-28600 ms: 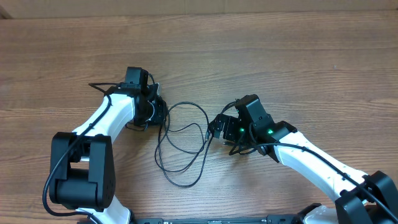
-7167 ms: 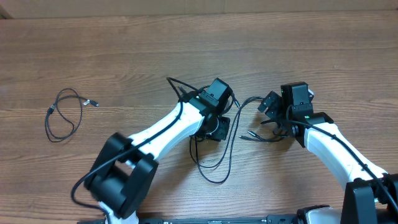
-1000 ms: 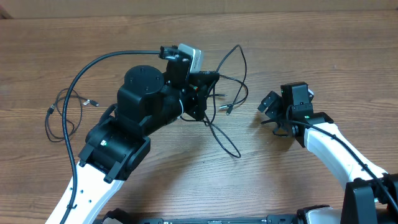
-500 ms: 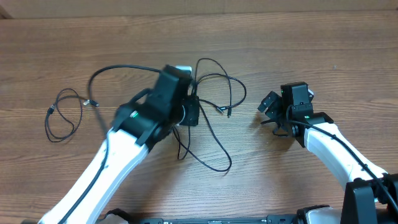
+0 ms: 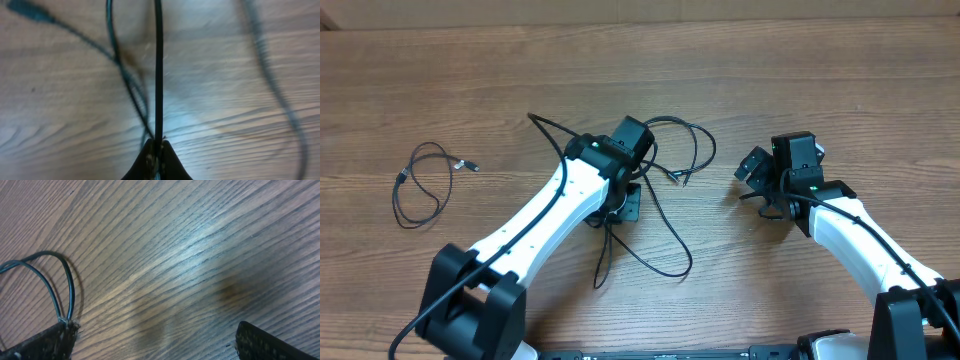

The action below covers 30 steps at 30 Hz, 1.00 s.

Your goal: Untangle cables

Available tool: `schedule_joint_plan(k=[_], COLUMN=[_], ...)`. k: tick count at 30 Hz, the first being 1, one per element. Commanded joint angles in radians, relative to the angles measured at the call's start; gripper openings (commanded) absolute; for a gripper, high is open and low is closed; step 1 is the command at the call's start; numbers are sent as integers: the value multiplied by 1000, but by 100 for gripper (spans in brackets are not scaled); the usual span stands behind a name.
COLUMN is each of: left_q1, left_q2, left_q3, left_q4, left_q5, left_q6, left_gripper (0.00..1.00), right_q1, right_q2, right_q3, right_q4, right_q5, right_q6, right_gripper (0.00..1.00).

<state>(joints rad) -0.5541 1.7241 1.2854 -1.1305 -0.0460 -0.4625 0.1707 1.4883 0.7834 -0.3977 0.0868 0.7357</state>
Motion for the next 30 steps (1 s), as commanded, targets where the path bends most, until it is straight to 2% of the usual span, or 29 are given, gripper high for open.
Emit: schedule_joint_plan(k=[1,5,11,19,30], left_q1=[11,31,69,79,105], left_q2=[34,52,55,55,55], left_q3=[6,6,6,-17,-140], left_q4=[-36,-59,-69,-75,37], left_q5=[-69,-70,-69,-66,-74], left_q6=[-6,-5,-5,-6,-6], left_gripper=[4,5,11,11,16], right_q1=[-3,-3,-3,-3,-3], right_q2=[-5,-5,-5,-5,-5], right_q3=[-12,-12,-12,-12,-12], right_q4=[3,3,2,3,3], right_q5=[17,17,17,17,17], right_q6=[-3,-3,-3,-3,-3], right_gripper=[100,100,100,100,100])
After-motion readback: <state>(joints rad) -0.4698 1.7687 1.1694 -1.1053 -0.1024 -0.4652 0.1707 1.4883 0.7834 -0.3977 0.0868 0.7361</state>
